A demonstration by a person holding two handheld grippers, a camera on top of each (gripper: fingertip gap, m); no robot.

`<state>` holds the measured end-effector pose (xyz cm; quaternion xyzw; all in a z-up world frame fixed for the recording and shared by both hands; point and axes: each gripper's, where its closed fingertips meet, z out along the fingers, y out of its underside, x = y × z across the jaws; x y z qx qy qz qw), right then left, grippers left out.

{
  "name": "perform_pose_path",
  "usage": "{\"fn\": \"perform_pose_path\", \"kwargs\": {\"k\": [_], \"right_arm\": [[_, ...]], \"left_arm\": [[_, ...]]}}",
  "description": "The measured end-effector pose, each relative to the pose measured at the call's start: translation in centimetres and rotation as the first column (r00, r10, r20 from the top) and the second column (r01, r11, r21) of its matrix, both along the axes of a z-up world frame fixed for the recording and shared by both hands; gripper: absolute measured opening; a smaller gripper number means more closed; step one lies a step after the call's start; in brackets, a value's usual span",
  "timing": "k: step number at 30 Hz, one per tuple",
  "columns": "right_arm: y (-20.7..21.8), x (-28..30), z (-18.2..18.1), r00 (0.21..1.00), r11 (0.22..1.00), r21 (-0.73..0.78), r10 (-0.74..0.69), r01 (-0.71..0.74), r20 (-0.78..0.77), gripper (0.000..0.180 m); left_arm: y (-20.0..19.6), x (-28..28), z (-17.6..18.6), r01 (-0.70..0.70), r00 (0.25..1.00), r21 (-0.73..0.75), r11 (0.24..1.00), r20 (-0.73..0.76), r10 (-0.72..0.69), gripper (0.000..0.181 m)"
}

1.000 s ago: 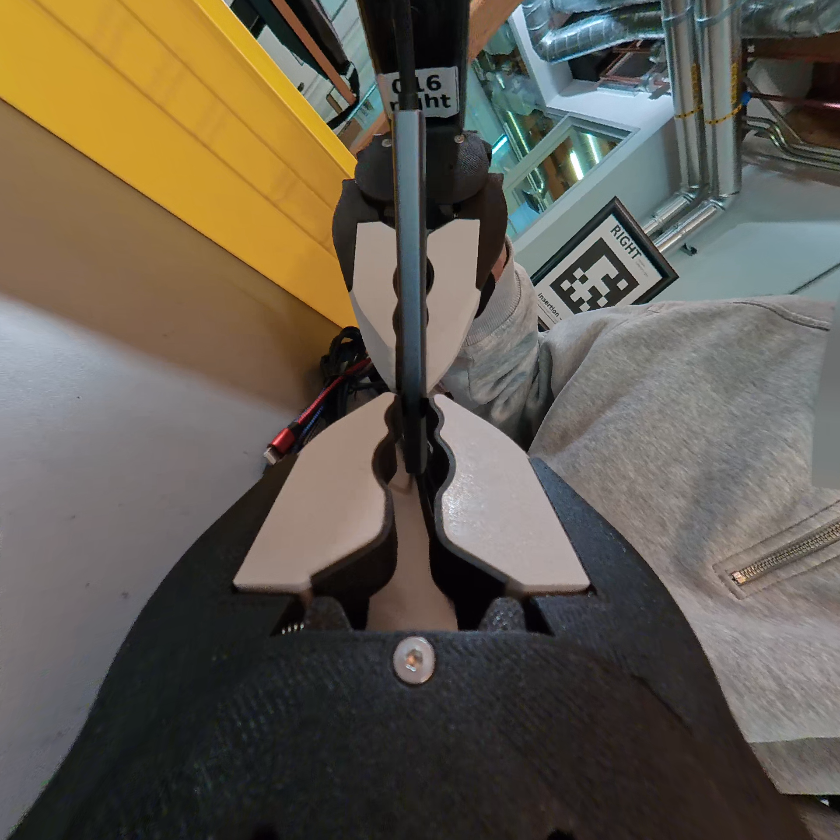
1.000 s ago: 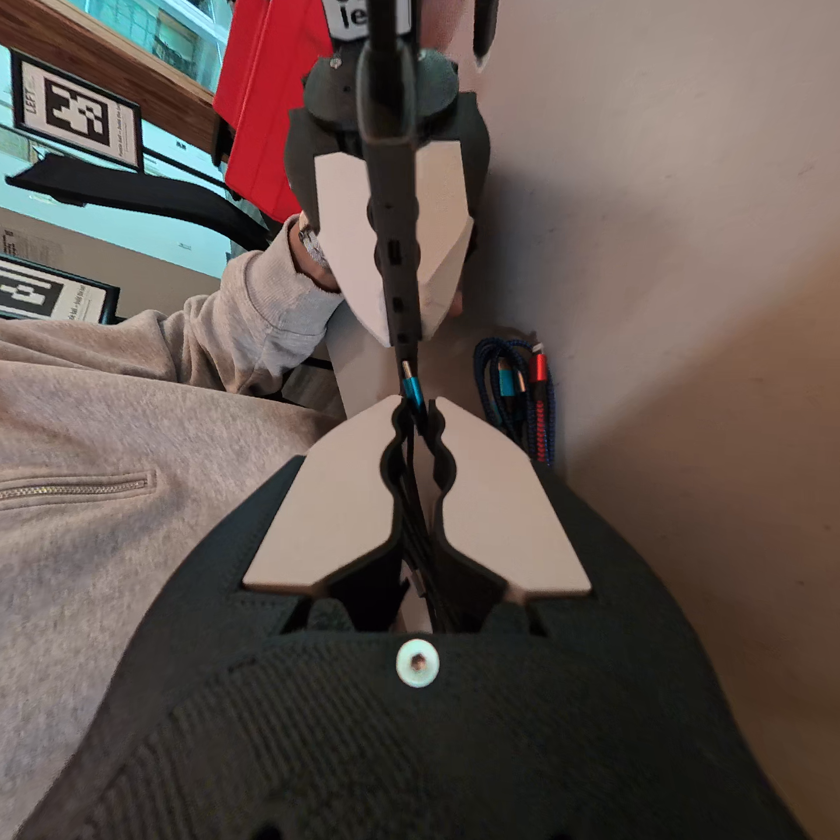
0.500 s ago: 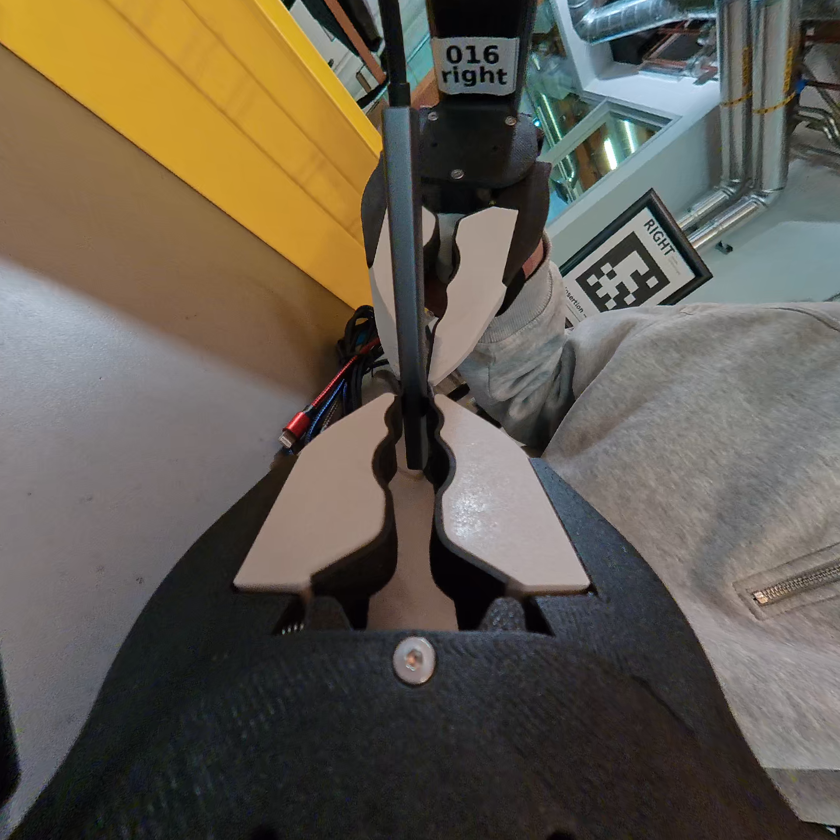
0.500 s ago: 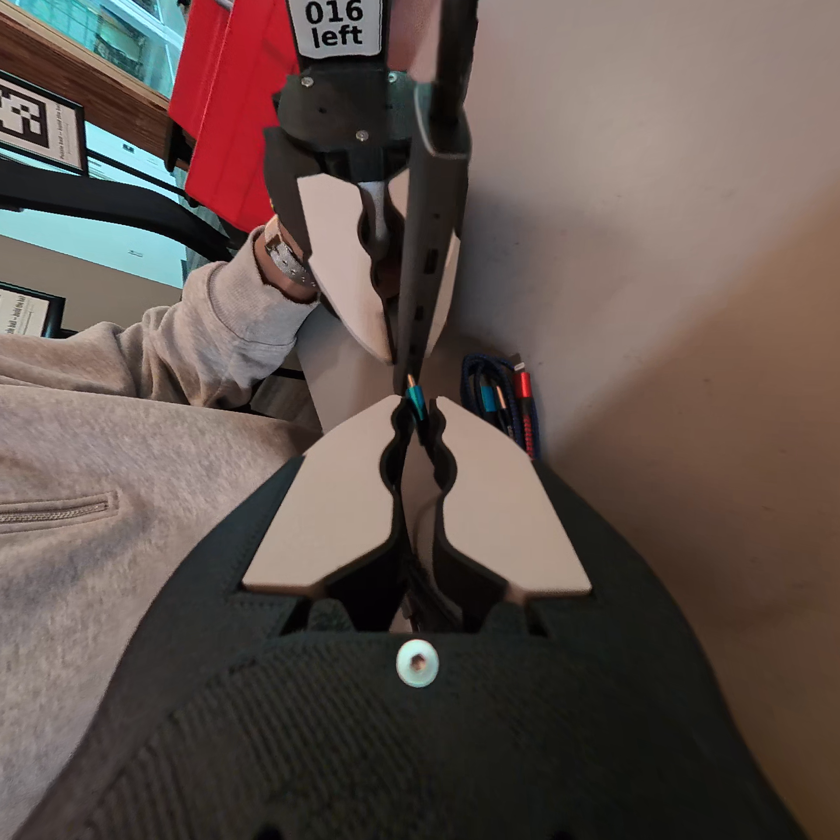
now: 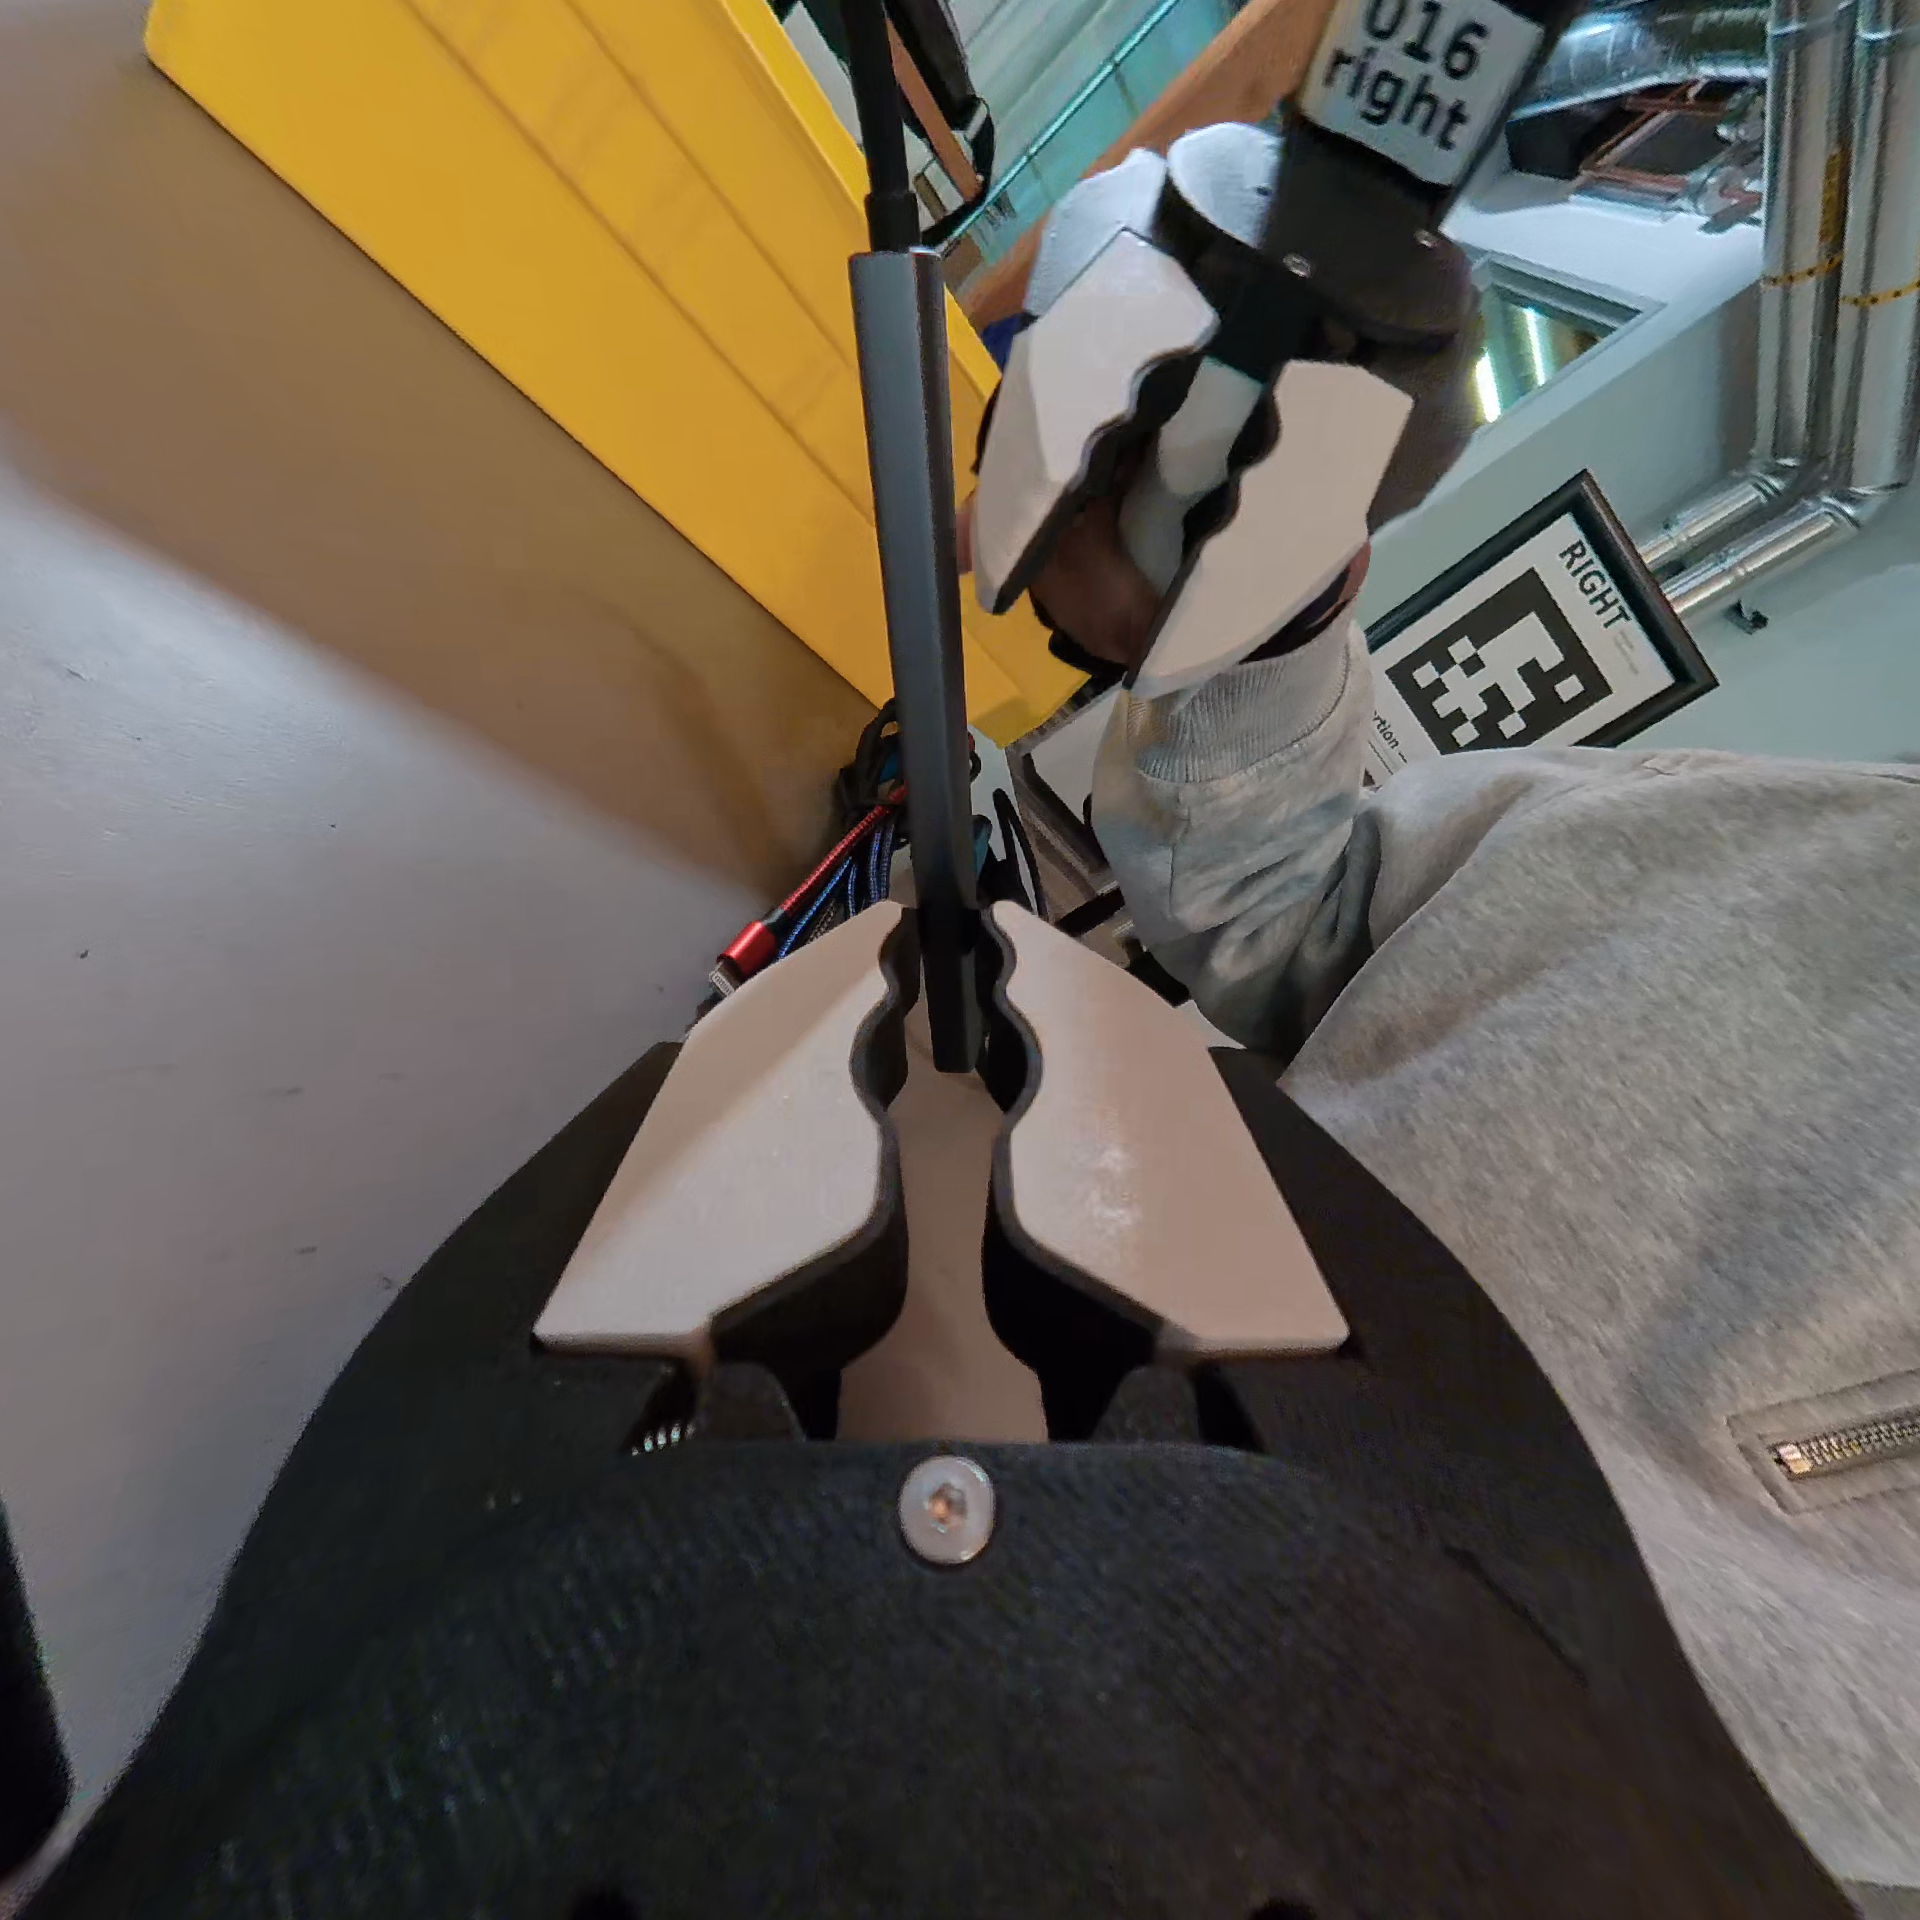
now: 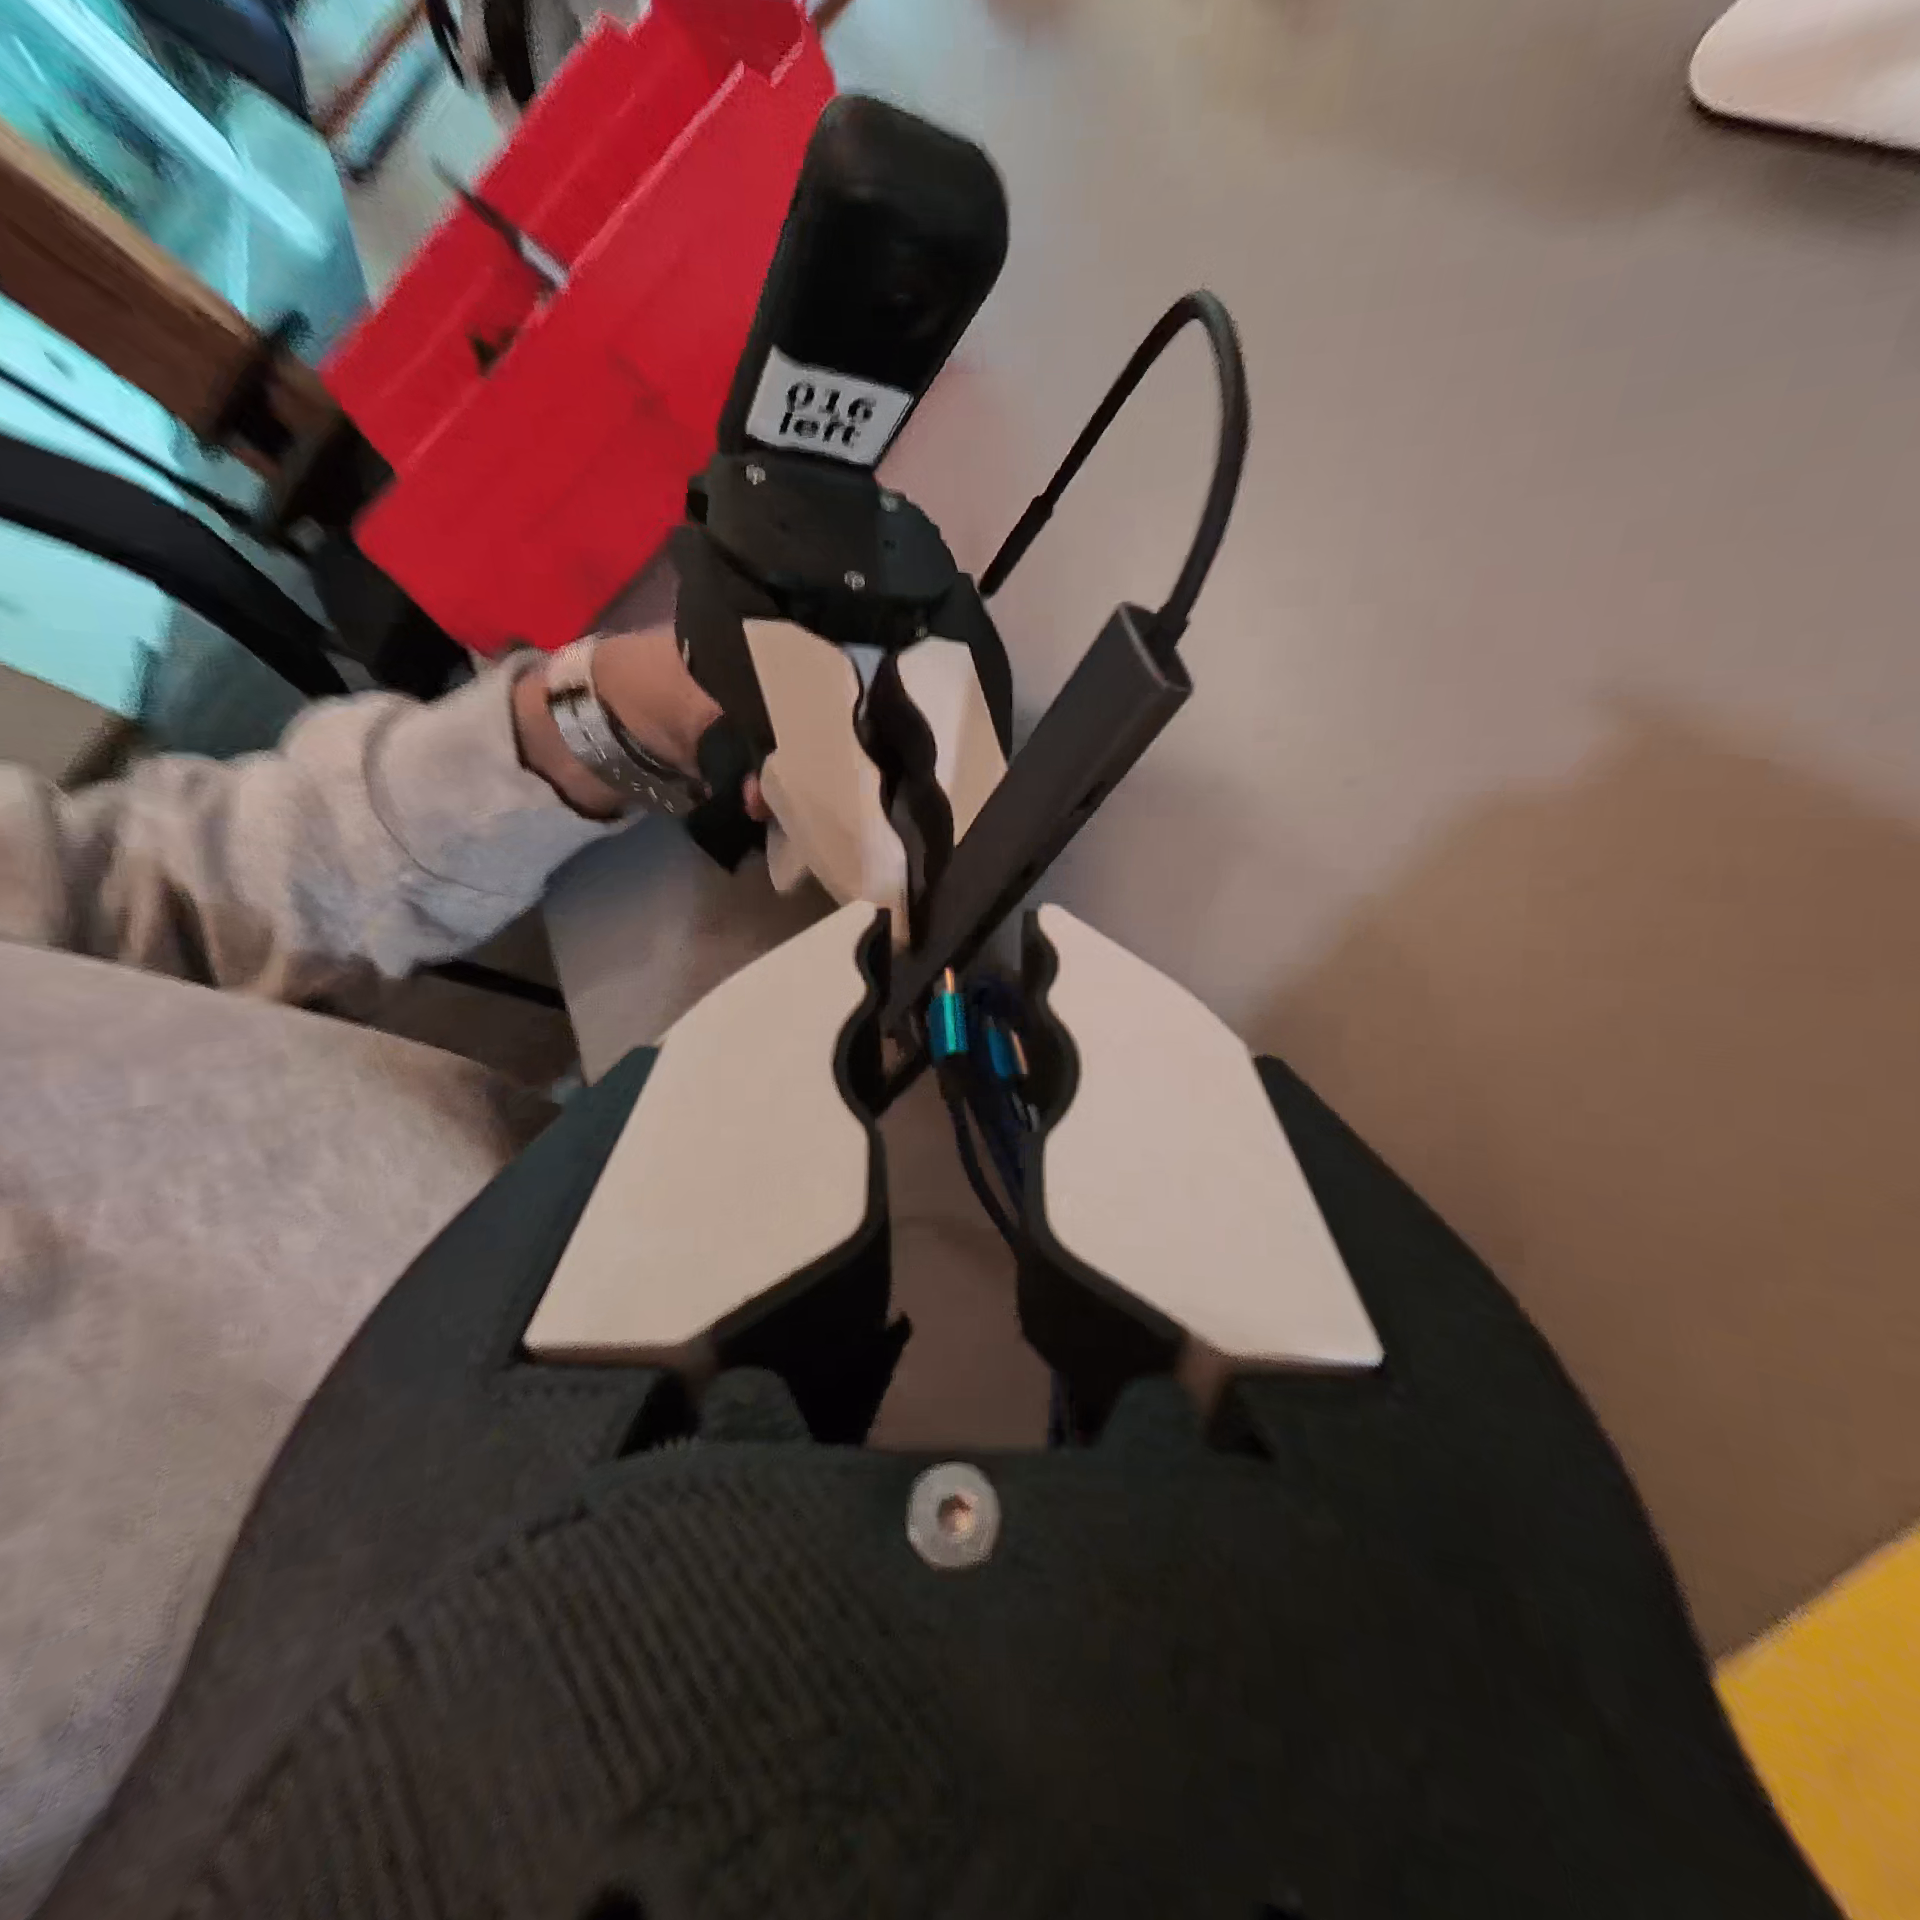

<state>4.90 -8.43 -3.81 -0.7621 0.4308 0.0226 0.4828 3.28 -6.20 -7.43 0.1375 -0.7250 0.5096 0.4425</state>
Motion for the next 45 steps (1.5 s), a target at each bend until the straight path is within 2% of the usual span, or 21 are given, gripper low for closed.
{"fn": "perform_pose_path", "kwargs": {"k": [3,6,11,16,31,45], "right_arm": [[-0.6,-0.8,-0.6,0.989,0.971,-0.223,0.108,-0.083,0.105,0.026],[-0.6,-1.7,-1.9,0.959,0.896,-0.418,0.233,-0.148,0.161,0.029],[-1.1,-2.7,-4.9,0.956,0.792,-0.571,0.29,-0.216,0.04,0.027],[-0.7,-2.7,-4.6,0.945,0.773,-0.598,0.318,-0.214,0.073,0.005],[-0.6,-3.1,-4.0,0.937,0.797,-0.551,0.342,-0.25,0.069,0.004],[-0.5,-3.3,-4.2,0.93,0.757,-0.602,0.362,-0.253,0.065,0.004]], "left_arm": [[0.0,0.2,0.1,-0.006,1.0,-0.008,1.0,-0.017,0.006,0.009],[0.1,0.2,0.2,-0.007,1.0,-0.016,1.0,-0.026,0.007,0.009],[0.1,0.2,0.2,-0.006,1.0,-0.014,1.0,-0.024,0.006,0.009],[0.1,0.1,0.2,-0.001,1.0,-0.013,1.0,-0.022,0.001,0.01],[0.1,0.1,0.3,0.005,1.0,-0.018,1.0,-0.03,-0.006,0.009],[0.2,-0.3,0.2,0.034,0.999,-0.014,0.999,-0.02,-0.034,0.009]]}}
